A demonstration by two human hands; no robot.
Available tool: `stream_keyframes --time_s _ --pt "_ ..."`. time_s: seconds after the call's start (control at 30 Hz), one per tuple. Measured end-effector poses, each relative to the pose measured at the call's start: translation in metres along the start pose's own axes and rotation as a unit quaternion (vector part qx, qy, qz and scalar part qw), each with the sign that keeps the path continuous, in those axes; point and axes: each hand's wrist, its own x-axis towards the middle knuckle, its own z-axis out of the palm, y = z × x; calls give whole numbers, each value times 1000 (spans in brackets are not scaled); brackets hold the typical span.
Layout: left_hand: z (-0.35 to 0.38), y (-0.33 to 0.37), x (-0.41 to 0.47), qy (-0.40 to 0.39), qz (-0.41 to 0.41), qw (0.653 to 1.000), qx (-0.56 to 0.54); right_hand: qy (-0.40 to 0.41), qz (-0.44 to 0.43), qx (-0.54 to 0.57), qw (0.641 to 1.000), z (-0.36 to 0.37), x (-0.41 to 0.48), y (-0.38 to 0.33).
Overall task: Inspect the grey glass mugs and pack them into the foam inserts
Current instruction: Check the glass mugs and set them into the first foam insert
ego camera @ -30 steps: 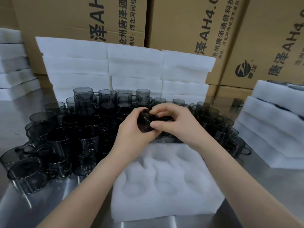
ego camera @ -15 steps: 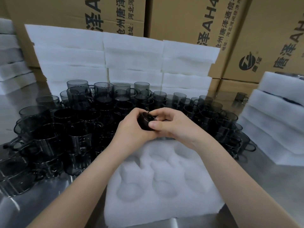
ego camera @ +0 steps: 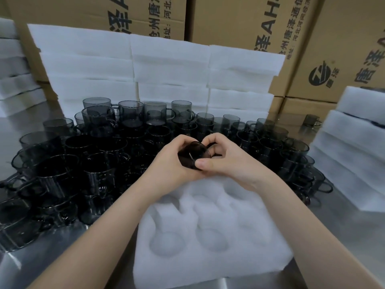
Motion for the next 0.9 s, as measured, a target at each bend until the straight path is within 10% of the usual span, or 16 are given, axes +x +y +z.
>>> stream_keyframes --time_s 0.67,0.9 --pt "12 1 -4 32 72 993 92 127 -60 4 990 14 -4 5" --pt "12 4 -7 19 102 993 49 99 -29 181 978 3 -5 5"
